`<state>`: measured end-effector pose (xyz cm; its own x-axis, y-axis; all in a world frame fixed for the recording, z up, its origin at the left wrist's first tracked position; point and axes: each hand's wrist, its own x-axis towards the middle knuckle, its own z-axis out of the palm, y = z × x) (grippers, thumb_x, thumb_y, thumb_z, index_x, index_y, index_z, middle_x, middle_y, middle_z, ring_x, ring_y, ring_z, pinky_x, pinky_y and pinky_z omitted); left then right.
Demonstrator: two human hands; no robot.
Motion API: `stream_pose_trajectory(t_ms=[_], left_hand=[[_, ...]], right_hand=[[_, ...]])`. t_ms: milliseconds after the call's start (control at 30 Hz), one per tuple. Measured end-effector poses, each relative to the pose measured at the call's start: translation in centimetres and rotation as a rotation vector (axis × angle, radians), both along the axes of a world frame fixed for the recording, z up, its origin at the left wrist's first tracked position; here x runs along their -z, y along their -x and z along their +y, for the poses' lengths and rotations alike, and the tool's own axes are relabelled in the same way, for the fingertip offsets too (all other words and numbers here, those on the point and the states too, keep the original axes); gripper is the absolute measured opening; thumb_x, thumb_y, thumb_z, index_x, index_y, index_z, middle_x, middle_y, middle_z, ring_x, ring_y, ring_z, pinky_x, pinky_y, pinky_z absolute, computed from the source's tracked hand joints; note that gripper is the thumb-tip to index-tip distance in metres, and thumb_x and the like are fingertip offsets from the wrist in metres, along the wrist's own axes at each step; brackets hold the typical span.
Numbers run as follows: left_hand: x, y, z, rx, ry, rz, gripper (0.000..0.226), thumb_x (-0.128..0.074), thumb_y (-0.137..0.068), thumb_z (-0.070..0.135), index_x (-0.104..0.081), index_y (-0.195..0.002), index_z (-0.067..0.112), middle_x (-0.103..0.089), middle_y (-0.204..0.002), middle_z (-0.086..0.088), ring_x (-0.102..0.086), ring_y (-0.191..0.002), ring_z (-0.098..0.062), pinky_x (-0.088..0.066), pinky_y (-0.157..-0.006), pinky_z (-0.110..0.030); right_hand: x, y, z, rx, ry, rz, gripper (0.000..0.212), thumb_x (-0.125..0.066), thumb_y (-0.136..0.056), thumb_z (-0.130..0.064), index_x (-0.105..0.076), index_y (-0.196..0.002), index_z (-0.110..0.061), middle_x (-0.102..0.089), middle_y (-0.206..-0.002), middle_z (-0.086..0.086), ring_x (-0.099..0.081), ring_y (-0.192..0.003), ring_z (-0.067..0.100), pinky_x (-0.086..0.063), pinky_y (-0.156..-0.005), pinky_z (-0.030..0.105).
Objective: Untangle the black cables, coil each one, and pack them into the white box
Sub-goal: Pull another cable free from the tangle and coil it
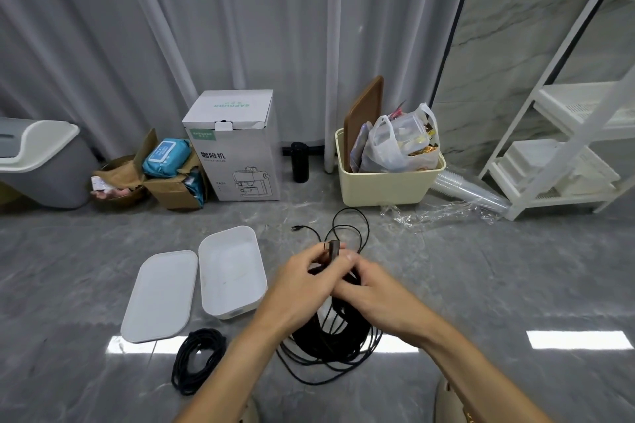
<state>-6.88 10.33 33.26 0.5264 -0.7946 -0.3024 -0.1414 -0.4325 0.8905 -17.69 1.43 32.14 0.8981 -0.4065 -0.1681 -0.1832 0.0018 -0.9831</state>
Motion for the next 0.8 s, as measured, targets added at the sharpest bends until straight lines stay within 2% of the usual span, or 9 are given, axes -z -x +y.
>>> stream_pose_trajectory(t_ms=[100,167,233,300,400,567,633,733,800], left_hand=[[0.1,-0.1,-0.2,-0.082,0.016,-0.012,0.026,-0.048,-0.098,0.038,-0.07,-0.11,0.043,-0.071,-0.106,0.023,-0.062,-0.103,0.007,-0.049,-0.098,-0.026],[0.1,-0.1,-0.3,-0.136,0.019,0.035,0.03,-0.043,-0.1,0.035,-0.07,-0.11,0.04,-0.07,-0.106,0.021,-0.062,-0.103,0.005,-0.05,-0.098,-0.028],[0.1,-0.3,-0.3,-0.209,0.02,0.103,0.03,-0.041,-0.101,0.036,-0.07,-0.108,0.038,-0.071,-0.101,0.019,-0.065,-0.1,-0.001,-0.051,-0.098,-0.034],[-0.1,-0.6,-0.2,-0.274,0.053,0.187,0.029,-0.042,-0.101,0.035,-0.07,-0.106,0.035,-0.073,-0.096,0.019,-0.068,-0.096,-0.004,-0.052,-0.098,-0.038],[-0.5,-0.8,0.1,-0.289,0.116,0.273,0.027,-0.046,-0.102,0.034,-0.073,-0.102,0.03,-0.074,-0.099,0.017,-0.069,-0.097,-0.005,-0.052,-0.099,-0.037],[-0.2,-1.6,0.6,-0.159,0.18,0.229,0.021,-0.054,-0.099,0.035,-0.074,-0.107,0.033,-0.075,-0.104,0.012,-0.068,-0.103,-0.005,-0.05,-0.101,-0.035],[0.2,-2.1,0.8,-0.143,0.196,0.114,0.016,-0.062,-0.096,0.031,-0.075,-0.104,0.036,-0.075,-0.101,0.012,-0.069,-0.099,-0.004,-0.052,-0.097,-0.032],[0.8,-2.5,0.9,-0.123,0.156,-0.237,0.012,-0.07,-0.089,0.029,-0.073,-0.094,0.039,-0.071,-0.092,0.017,-0.064,-0.087,0.003,-0.047,-0.079,-0.012],[1.1,-2.6,0.9,-0.082,0.121,-0.431,0.007,-0.072,-0.087,0.032,-0.073,-0.093,0.036,-0.068,-0.087,0.02,-0.061,-0.084,0.002,-0.043,-0.072,-0.011]], right_hand=[[0.0,-0.1,0.1,0.084,-0.085,0.003,0.03,-0.068,-0.093,-0.015,-0.057,-0.12,-0.017,-0.073,-0.104,-0.01,-0.068,-0.1,0.004,-0.051,-0.083,0.019],[0.3,0.1,-0.1,0.096,-0.117,0.033,0.04,-0.074,-0.087,-0.015,-0.053,-0.121,-0.02,-0.073,-0.104,-0.014,-0.068,-0.101,0.003,-0.052,-0.086,0.02],[0.3,0.3,-0.2,0.052,-0.109,0.091,0.05,-0.078,-0.084,-0.016,-0.051,-0.125,-0.025,-0.072,-0.11,-0.01,-0.069,-0.102,0.008,-0.054,-0.09,0.025],[0.5,0.4,-0.2,0.049,-0.147,0.113,0.046,-0.076,-0.086,-0.014,-0.054,-0.126,-0.023,-0.073,-0.098,-0.007,-0.071,-0.088,0.015,-0.056,-0.079,0.024],[0.9,0.2,-0.4,0.157,-0.272,0.079,0.032,-0.07,-0.09,-0.01,-0.059,-0.12,-0.009,-0.064,-0.072,-0.004,-0.058,-0.061,0.017,-0.054,-0.064,0.031],[1.0,-0.2,-0.9,0.318,-0.458,-0.061,0.029,-0.066,-0.09,-0.003,-0.059,-0.118,0.003,-0.056,-0.069,-0.001,-0.048,-0.052,0.013,-0.049,-0.059,0.03],[1.2,-0.3,-1.2,0.381,-0.488,-0.103,0.029,-0.064,-0.09,0.001,-0.058,-0.117,0.006,-0.056,-0.068,0.0,-0.047,-0.052,0.012,-0.047,-0.059,0.029],[1.5,-0.2,-1.5,0.445,-0.463,-0.123,0.028,-0.063,-0.091,0.002,-0.057,-0.117,0.007,-0.056,-0.071,0.002,-0.047,-0.053,0.011,-0.047,-0.056,0.026],[1.7,-0.2,-1.4,0.477,-0.404,-0.114,0.026,-0.064,-0.09,0.002,-0.058,-0.115,0.005,-0.057,-0.073,0.003,-0.048,-0.054,0.012,-0.047,-0.056,0.027]])
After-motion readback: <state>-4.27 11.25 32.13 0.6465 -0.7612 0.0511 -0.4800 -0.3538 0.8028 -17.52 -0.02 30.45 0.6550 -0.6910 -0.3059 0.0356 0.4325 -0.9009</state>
